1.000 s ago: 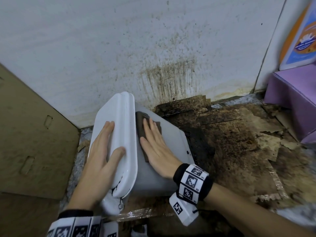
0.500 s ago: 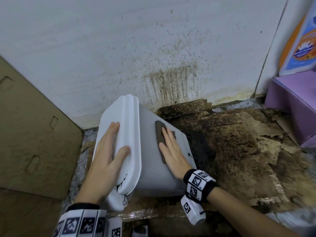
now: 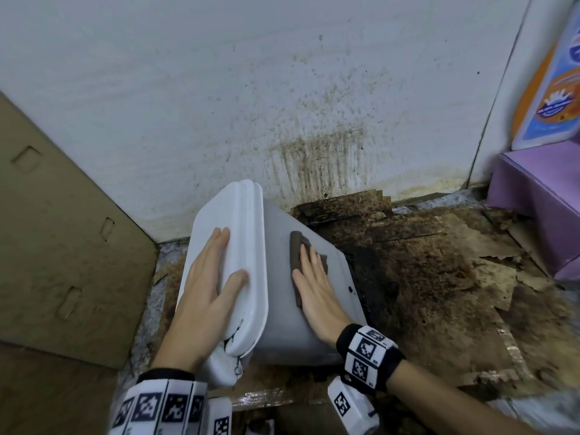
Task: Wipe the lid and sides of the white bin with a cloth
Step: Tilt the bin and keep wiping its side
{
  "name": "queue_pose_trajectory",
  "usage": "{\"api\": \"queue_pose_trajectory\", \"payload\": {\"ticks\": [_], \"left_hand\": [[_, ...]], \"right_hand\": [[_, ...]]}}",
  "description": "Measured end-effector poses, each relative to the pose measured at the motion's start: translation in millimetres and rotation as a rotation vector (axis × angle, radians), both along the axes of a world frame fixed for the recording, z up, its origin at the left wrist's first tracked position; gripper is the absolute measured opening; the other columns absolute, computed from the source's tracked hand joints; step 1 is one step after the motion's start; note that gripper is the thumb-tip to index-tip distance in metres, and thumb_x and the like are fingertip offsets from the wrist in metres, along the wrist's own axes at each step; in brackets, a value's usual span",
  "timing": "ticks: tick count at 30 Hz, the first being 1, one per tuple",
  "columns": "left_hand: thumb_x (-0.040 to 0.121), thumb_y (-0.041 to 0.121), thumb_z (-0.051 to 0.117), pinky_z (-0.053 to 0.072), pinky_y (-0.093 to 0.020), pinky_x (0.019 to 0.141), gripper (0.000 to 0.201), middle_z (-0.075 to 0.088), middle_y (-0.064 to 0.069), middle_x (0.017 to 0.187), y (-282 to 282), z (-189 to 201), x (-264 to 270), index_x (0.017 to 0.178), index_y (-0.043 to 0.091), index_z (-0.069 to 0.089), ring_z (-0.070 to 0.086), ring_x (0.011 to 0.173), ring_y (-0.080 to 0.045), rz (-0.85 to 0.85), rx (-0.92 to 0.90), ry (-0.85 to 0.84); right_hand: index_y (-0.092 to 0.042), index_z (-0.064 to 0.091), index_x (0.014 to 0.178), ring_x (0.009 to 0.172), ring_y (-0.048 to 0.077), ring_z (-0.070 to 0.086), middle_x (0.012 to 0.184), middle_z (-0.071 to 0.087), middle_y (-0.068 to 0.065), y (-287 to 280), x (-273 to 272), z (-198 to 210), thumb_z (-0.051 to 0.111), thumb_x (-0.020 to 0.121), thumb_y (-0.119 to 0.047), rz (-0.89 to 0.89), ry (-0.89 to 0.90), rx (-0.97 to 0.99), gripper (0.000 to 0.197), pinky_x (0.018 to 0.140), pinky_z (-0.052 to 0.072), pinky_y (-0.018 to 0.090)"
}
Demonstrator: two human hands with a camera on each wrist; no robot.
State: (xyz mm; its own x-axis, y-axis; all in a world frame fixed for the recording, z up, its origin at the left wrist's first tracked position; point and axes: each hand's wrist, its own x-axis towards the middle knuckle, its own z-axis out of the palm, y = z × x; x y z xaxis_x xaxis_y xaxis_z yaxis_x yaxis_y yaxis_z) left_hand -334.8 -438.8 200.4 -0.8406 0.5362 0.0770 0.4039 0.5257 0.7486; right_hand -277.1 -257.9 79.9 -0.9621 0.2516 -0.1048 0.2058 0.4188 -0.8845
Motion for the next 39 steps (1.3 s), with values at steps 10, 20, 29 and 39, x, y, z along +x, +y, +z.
{"api": "queue_pose_trajectory", "payload": {"ticks": [10, 20, 29, 39], "left_hand": [[0.093, 0.056, 0.046, 0.015, -0.034, 0.126, 0.07, 0.014, 0.036, 0.163, 3, 0, -2, 0.158, 0.049, 0.019, 0.009, 0.149, 0.015, -0.018, 0.007, -0.003], [0.094, 0.055, 0.049, 0.016, -0.039, 0.127, 0.07, 0.014, 0.039, 0.162, 4, 0, 0, 0.158, 0.05, 0.02, 0.008, 0.149, 0.016, -0.026, 0.025, -0.012], [0.093, 0.054, 0.049, 0.016, -0.038, 0.127, 0.07, 0.016, 0.037, 0.162, 5, 2, 1, 0.158, 0.049, 0.022, 0.01, 0.148, 0.016, -0.023, 0.018, 0.0], [0.096, 0.055, 0.048, 0.016, -0.04, 0.127, 0.068, 0.012, 0.039, 0.161, 8, 2, 4, 0.156, 0.054, 0.017, 0.009, 0.149, 0.013, -0.035, 0.001, 0.007]], "right_hand": [[-0.023, -0.016, 0.158, 0.15, 0.004, -0.027, 0.164, -0.028, -0.006, 20, -40, 42, 0.018, 0.112, -0.032, 0.185, 0.108, 0.079, 0.058, 0.12, -0.013, 0.023], [-0.011, -0.01, 0.158, 0.148, 0.007, -0.024, 0.156, -0.022, -0.012, 50, -58, 28, 0.016, 0.112, -0.026, 0.198, 0.069, 0.158, 0.055, 0.124, -0.013, 0.028], [-0.026, -0.013, 0.158, 0.153, 0.01, -0.02, 0.167, -0.02, -0.007, 79, -23, -29, 0.012, 0.11, -0.044, -0.014, -0.325, -0.044, 0.058, 0.125, -0.005, 0.042], [-0.015, -0.001, 0.161, 0.154, 0.023, -0.019, 0.167, -0.02, 0.003, 58, -10, -2, 0.013, 0.111, -0.031, -0.001, -0.368, 0.003, 0.053, 0.126, -0.004, 0.046]]}}
